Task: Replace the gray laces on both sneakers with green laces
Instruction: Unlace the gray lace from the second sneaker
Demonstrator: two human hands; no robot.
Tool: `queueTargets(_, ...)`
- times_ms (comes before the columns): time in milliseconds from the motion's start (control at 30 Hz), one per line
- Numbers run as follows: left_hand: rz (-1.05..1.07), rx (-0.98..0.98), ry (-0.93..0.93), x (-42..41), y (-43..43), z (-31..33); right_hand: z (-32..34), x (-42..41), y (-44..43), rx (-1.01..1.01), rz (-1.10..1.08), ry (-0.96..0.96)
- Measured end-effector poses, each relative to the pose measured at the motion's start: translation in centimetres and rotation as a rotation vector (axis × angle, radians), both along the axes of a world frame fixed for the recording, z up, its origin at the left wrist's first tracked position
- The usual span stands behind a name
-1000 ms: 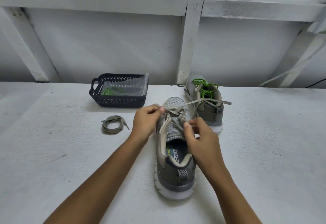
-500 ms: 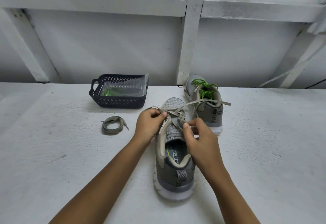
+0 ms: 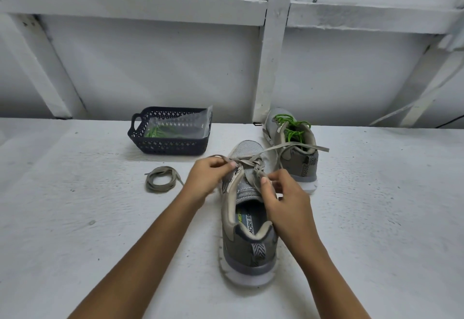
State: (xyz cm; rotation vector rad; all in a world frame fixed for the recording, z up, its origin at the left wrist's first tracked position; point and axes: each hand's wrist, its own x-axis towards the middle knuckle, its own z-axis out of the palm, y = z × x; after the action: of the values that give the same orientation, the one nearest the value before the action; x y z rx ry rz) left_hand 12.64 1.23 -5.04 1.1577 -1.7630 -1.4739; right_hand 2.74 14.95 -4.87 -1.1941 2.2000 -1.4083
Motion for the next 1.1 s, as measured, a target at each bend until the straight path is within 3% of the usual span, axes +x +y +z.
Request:
queueTargets(133,-0.015,-0.183,0.002,-0.6,-0.2,-0.5,0.0,0.0,0.0,0.000,0.002,-0.001)
queueTargets(267,-0.015,-0.382,-0.204,-0.6,-0.9,-0.5,0.0,0.0,0.0,-0.001,0.002,-0.005)
queueTargets(400,0.300,-0.208,0.041,0.1,-2.3,0.6,0.1,0.0,0.1,0.001,0.003,-0.012)
queueTargets(467,0.390,-0.180,0.069,0.4,-2.8,0.9,0.1,0.0,0.1,0.002,0.003,-0.013)
queueTargets(700,-0.043,-0.198,-0.093,-0.3,-0.7,0.3,0.1,0.1,0.1,0.000,0.003,-0.009)
queueTargets(967,0.068,-0.328,-0.146,-1.3,-0.6,-0.4,0.2,0.0,0.1,0.005,0.006,-0.006)
queueTargets(1100,0.223,-0.300,-0.069,-0.7,-1.5,0.2,0.2,0.0,0.1,0.011,0.012,-0.007)
